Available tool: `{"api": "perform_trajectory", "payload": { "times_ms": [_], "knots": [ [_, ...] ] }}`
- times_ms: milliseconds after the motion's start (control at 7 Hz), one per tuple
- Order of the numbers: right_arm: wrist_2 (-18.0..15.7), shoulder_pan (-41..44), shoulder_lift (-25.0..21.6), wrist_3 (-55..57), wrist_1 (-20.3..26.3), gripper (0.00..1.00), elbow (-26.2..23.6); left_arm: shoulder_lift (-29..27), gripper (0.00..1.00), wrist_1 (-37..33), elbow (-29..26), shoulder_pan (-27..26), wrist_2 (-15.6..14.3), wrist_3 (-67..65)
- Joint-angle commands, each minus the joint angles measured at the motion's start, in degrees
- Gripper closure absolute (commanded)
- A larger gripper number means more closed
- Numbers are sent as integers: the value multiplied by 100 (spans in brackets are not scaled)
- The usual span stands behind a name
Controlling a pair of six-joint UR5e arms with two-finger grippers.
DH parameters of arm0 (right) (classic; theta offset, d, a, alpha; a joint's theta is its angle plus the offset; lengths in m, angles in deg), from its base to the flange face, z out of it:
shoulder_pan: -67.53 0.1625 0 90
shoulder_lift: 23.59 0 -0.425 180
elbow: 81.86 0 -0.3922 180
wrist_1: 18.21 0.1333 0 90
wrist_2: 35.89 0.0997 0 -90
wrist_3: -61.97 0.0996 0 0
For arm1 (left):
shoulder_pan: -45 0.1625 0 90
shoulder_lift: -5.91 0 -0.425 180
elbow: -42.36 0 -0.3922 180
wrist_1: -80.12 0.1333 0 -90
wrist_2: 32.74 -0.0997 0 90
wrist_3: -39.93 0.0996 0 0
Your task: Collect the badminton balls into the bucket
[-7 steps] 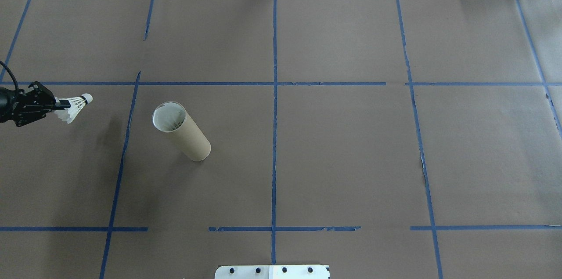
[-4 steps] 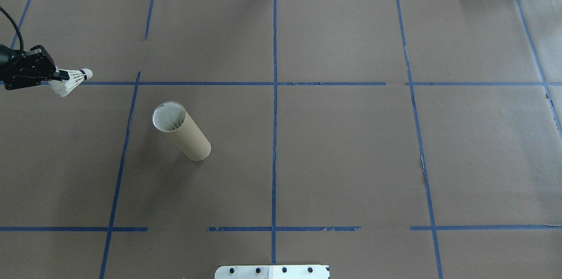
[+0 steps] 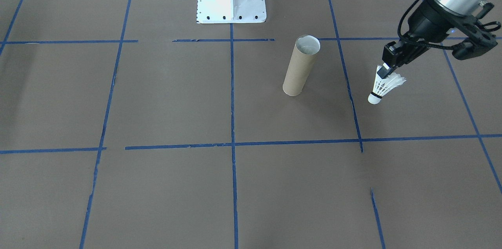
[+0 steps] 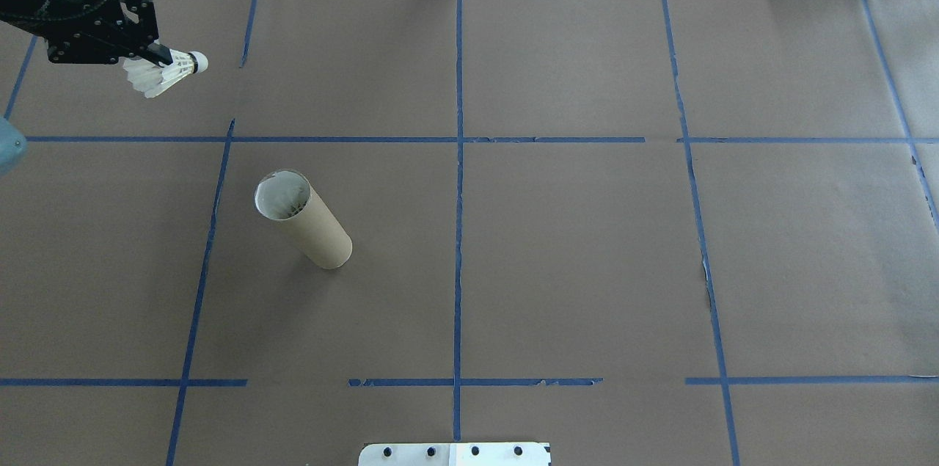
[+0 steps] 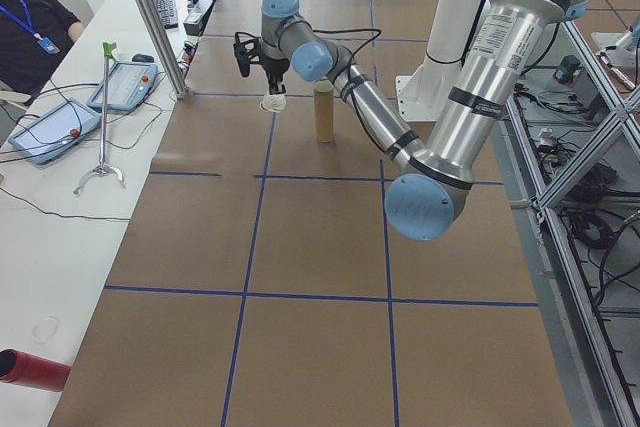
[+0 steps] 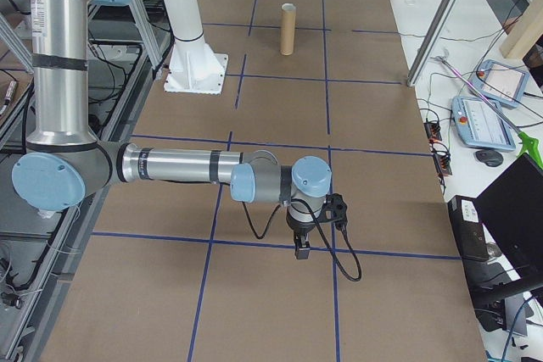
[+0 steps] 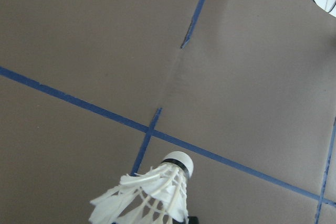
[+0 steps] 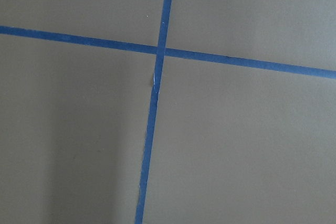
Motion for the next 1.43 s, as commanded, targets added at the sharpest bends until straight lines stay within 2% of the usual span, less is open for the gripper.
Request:
{"api": "perform_trajectory", "payload": {
  "times_ms": [0,143,286,429,571,857,1286],
  "knots": [
    [0,0,0,0,0,0,-6,-929,100,1944,531,665,-482,32],
    [0,0,0,0,0,0,-6,-1446,100,2893,550,1043,-781,32],
    [0,0,0,0,0,0,2,-1956,100,3972,550,1368,-1202,371],
    [0,0,0,0,0,0,-6,-2361,100,4645,515,1528,-1258,514],
    [0,0,0,0,0,0,-6,-2513,100,5086,402,1774,-1502,750],
    [0,0,0,0,0,0,-6,-2637,100,5170,-28,1994,-1592,832],
    [0,0,0,0,0,0,2,-2646,100,5187,-21,2092,-1584,840]
  ]
}}
